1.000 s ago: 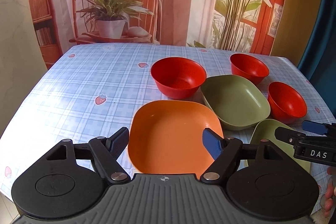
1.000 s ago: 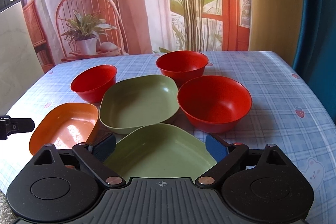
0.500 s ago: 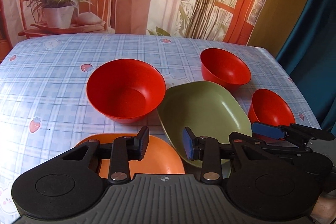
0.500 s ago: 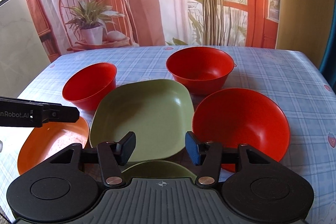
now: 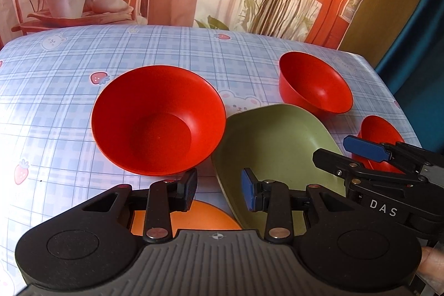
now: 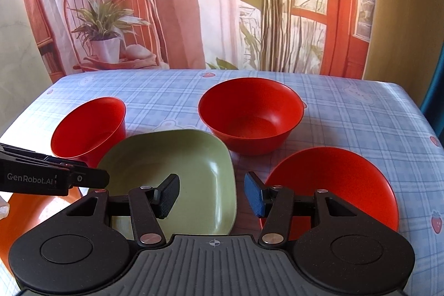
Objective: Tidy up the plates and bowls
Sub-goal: 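Move the left gripper toward the rim of the orange plate, then grasp the orange plate rim with the left gripper and lift it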
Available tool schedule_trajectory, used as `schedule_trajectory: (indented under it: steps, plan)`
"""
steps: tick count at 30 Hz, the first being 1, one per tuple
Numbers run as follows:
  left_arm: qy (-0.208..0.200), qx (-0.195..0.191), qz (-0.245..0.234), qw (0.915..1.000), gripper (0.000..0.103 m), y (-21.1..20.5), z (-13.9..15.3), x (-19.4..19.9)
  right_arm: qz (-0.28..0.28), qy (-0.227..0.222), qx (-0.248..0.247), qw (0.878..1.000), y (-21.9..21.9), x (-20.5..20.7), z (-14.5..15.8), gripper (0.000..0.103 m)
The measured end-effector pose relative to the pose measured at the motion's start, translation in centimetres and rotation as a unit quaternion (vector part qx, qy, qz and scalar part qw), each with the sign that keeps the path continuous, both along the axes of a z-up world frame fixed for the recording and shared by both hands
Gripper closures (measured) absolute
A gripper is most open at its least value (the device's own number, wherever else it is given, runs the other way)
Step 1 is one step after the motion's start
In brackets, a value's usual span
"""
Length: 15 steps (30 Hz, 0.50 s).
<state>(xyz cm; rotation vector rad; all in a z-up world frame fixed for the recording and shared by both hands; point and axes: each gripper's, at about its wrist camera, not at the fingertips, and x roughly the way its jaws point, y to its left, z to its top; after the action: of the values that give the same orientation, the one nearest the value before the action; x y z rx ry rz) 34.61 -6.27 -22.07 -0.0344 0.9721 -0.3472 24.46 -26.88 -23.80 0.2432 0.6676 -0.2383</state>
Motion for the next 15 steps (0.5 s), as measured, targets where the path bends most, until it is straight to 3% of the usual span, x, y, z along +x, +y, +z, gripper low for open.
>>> schedule_trajectory:
  steps: [7, 15]
  plan:
    - [0.005, -0.005, -0.006, 1.0, 0.066, 0.0, 0.0, -0.2, 0.002, 0.004, -0.004, 1.0, -0.1, 0.8, -0.1, 0.054]
    - [-0.016, 0.003, -0.01, 0.9998, 0.065, 2.2, 2.3, -2.8, 0.006, -0.009, 0.037, 0.999, 1.2, -0.9, 0.7, 0.053]
